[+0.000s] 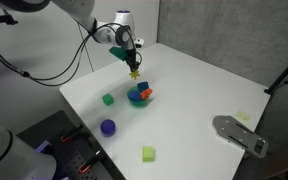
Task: Remove the yellow toy from the bowl and put it on the table.
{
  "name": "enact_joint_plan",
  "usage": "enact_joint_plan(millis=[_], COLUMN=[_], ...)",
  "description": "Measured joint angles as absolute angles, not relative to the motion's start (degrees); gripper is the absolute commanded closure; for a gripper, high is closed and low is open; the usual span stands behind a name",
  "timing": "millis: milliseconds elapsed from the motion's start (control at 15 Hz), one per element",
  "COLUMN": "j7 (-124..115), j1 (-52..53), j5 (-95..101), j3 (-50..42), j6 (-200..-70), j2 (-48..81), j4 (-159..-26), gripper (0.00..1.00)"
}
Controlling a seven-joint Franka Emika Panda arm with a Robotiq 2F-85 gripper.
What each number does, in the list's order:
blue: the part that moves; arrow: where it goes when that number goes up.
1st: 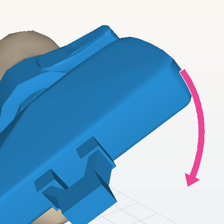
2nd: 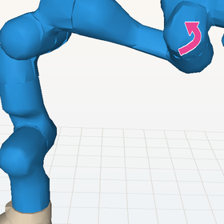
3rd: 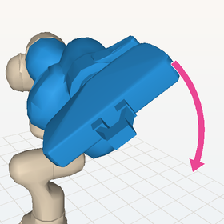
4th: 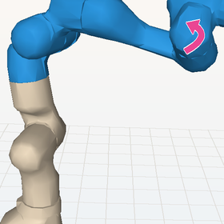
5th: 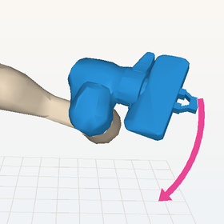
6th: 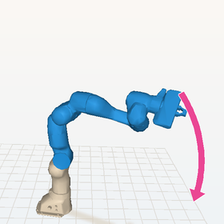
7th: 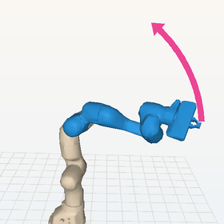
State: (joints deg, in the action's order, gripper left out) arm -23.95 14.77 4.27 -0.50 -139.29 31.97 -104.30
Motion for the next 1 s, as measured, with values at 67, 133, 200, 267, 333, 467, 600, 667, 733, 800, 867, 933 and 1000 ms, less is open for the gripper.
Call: enact_joint_plan(millis=[67, 133, 200, 267, 333, 467, 600, 667, 733, 800, 867, 933, 1000], j7=[-23.91, -23.91, -23.91, -23.91, -23.91, -23.85, -23.33, -22.77, -22.03, -21.27, -20.57, -19.85, -19.54], j1=[14.26, 13.71, 13.04, 12.37, 11.64, 10.15, 8.54, 7.67, 6.82, 5.93, 5.14, 4.43, 3.95], j5=[4.01, 3.94, 3.91, 3.90, 3.90, 3.89, 3.88, 3.86, 3.85, 3.85, 3.85, 3.85, 3.94], j3=[-0.51, -0.53, -0.57, -0.63, -0.74, -1.13, -1.58, -1.80, -2.00, -2.18, -2.38, -2.72, -3.25], j6=[-139.10, -138.78, -138.33, -137.82, -137.17, -135.73, -134.17, -133.53, -133.13, -132.94, -132.92, -132.92, -132.97], j2=[31.40, 30.89, 30.34, 29.84, 29.37, 28.46, 27.65, 27.19, 26.68, 26.08, 25.38, 24.61, 23.85], j4=[-104.31, -104.31, -104.32, -104.33, -104.35, -104.56, -105.08, -105.61, -106.35, -107.39, -108.60, -110.00, -111.38], gripper=[0.94, 0.94, 0.94, 0.94, 0.94, 0.94, 0.94, 0.94, 0.94, 0.94, 0.94, 0.94, 0.94])
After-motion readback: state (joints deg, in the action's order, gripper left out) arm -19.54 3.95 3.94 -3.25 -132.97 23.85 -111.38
